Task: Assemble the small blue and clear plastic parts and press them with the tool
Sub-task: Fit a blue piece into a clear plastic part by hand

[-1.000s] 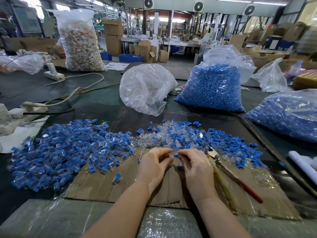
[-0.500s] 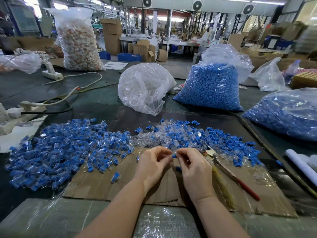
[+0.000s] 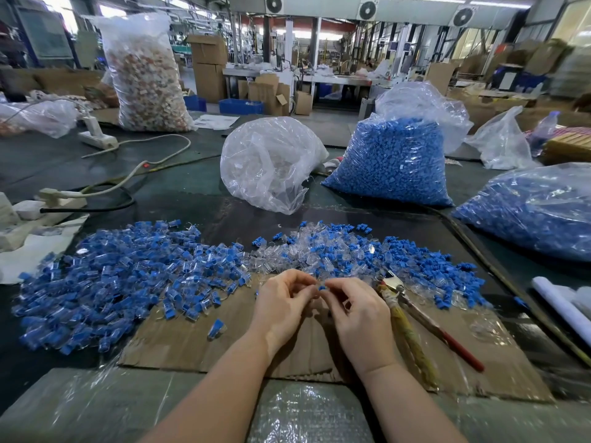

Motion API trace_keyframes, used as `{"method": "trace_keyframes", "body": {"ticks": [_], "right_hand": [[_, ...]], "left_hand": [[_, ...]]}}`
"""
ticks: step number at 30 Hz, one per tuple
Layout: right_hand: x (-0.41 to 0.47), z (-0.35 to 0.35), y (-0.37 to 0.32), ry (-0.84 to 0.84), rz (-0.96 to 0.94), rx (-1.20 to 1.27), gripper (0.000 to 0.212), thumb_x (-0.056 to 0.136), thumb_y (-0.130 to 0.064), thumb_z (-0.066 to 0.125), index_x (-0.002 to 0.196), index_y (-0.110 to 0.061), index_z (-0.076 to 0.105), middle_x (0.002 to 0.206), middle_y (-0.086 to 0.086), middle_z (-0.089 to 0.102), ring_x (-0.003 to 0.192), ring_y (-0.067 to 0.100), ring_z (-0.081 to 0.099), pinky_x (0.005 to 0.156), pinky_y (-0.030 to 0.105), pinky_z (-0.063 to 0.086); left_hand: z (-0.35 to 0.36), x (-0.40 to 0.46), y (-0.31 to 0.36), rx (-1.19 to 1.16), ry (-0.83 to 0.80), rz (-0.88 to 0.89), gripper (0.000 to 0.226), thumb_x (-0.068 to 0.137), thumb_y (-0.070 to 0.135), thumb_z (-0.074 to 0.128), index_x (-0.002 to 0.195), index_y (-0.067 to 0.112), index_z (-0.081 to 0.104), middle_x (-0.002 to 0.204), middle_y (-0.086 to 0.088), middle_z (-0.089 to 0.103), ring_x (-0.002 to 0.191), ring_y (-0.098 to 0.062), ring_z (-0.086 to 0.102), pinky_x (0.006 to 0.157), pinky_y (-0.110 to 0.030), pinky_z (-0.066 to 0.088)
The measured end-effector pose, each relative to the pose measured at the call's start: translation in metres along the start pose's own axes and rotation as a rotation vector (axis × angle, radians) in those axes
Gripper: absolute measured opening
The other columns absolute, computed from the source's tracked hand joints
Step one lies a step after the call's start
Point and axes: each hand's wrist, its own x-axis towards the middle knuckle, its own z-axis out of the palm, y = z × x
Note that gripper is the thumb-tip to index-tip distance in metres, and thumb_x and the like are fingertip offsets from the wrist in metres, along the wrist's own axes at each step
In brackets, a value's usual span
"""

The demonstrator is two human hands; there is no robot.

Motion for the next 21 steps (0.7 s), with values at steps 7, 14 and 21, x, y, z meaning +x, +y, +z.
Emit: {"method": "trace_keyframes", "body": {"ticks": [7, 14, 21], "right_hand": [[0.0022, -0.0024, -0.0001, -0.064, 0.011, 0.056, 0.024, 0.080, -0.004, 0.070, 0.102, -0.012, 0.071, 0.086, 0.001, 0.062, 0.083, 0.018, 0.058, 0.076, 0.035, 0.051], [0.0016, -0.0013, 0.0007, -0.048, 0.009, 0.029, 0.007, 0.082, -0.011, 0.071, 0.089, -0.010, 0.073, 0.082, -0.002, 0.063, 0.081, 0.016, 0.057, 0.074, 0.032, 0.050], [0.0000, -0.0003, 0.0001, -0.044, 0.028, -0.051, 0.008, 0.081, -0.016, 0.072, 0.078, -0.010, 0.066, 0.078, -0.002, 0.061, 0.078, 0.017, 0.056, 0.070, 0.033, 0.048]], "left_hand": [[0.0001, 0.0005, -0.0009, 0.008, -0.003, -0.013, 0.010, 0.087, -0.001, 0.059, 0.087, 0.008, 0.064, 0.072, -0.009, 0.065, 0.054, -0.004, 0.059, 0.055, -0.017, 0.051], [0.0000, 0.0007, -0.0035, 0.047, 0.002, -0.006, 0.017, 0.086, 0.001, 0.061, 0.082, 0.016, 0.064, 0.071, -0.003, 0.067, 0.058, -0.004, 0.061, 0.058, -0.017, 0.050], [-0.0004, 0.0004, -0.0025, 0.116, 0.013, 0.016, 0.011, 0.086, 0.005, 0.063, 0.085, 0.015, 0.065, 0.076, -0.007, 0.068, 0.062, -0.008, 0.061, 0.062, -0.020, 0.053]]}}
